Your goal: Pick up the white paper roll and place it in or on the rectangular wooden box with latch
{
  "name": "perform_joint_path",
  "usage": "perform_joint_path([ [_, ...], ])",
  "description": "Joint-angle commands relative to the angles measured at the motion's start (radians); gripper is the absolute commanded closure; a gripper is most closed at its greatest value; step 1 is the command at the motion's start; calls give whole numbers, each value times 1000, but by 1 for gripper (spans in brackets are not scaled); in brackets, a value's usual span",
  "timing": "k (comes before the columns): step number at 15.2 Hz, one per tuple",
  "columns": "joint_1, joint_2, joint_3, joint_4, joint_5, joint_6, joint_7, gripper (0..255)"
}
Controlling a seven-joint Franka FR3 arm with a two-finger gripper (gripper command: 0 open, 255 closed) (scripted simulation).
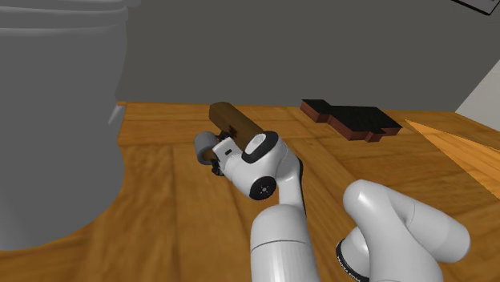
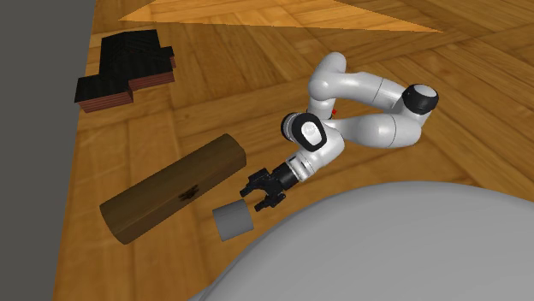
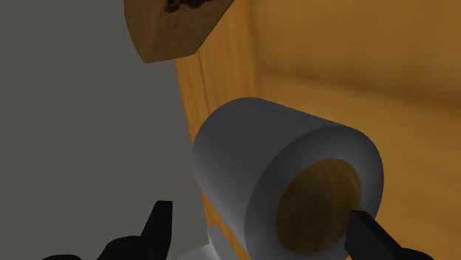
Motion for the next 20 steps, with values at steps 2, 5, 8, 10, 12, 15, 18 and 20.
perform_joint_path([
  [2, -17, -6, 8, 14, 13, 3, -1, 0],
  [5, -17, -6, 8, 14, 13, 3, -1, 0],
  [8, -17, -6, 8, 14, 13, 3, -1, 0],
  [10, -17, -6, 8, 14, 13, 3, -1, 255],
  [12, -17, -6, 8, 14, 13, 3, -1, 255],
  [15, -17, -6, 8, 14, 12, 3, -1, 255],
  [18, -17, -6, 8, 14, 13, 3, -1, 255],
  [20, -19, 16, -19, 16, -15, 1, -9, 255],
])
